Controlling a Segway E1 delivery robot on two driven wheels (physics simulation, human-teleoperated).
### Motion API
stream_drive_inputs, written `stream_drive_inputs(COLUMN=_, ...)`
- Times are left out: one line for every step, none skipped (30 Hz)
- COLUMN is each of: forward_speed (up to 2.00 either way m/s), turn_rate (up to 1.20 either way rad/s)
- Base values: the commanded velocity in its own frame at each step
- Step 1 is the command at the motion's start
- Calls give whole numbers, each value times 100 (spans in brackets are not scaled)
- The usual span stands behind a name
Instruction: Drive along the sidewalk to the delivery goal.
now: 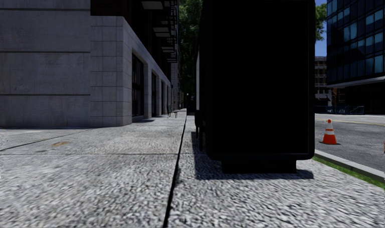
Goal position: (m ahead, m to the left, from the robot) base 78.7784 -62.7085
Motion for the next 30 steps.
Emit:
stream_drive_inputs(forward_speed=157, turn_rate=48)
stream_drive_inputs(forward_speed=157, turn_rate=48)
stream_drive_inputs(forward_speed=157, turn_rate=48)
stream_drive_inputs(forward_speed=157, turn_rate=48)
stream_drive_inputs(forward_speed=157, turn_rate=48)
stream_drive_inputs(forward_speed=157, turn_rate=48)
stream_drive_inputs(forward_speed=157, turn_rate=48)
stream_drive_inputs(forward_speed=157, turn_rate=48)
stream_drive_inputs(forward_speed=157, turn_rate=48)
stream_drive_inputs(forward_speed=157, turn_rate=48)
stream_drive_inputs(forward_speed=157, turn_rate=48)
stream_drive_inputs(forward_speed=157, turn_rate=47)
stream_drive_inputs(forward_speed=157, turn_rate=29)
stream_drive_inputs(forward_speed=157, turn_rate=13)
stream_drive_inputs(forward_speed=157, turn_rate=2)
stream_drive_inputs(forward_speed=157, turn_rate=0)
stream_drive_inputs(forward_speed=157, turn_rate=0)
stream_drive_inputs(forward_speed=157, turn_rate=0)
stream_drive_inputs(forward_speed=157, turn_rate=0)
stream_drive_inputs(forward_speed=157, turn_rate=0)
stream_drive_inputs(forward_speed=157, turn_rate=0)
stream_drive_inputs(forward_speed=157, turn_rate=0)
stream_drive_inputs(forward_speed=157, turn_rate=0)
stream_drive_inputs(forward_speed=157, turn_rate=0)
stream_drive_inputs(forward_speed=157, turn_rate=0)
stream_drive_inputs(forward_speed=157, turn_rate=0)
stream_drive_inputs(forward_speed=157, turn_rate=0)
stream_drive_inputs(forward_speed=157, turn_rate=0)
stream_drive_inputs(forward_speed=157, turn_rate=0)
stream_drive_inputs(forward_speed=157, turn_rate=0)
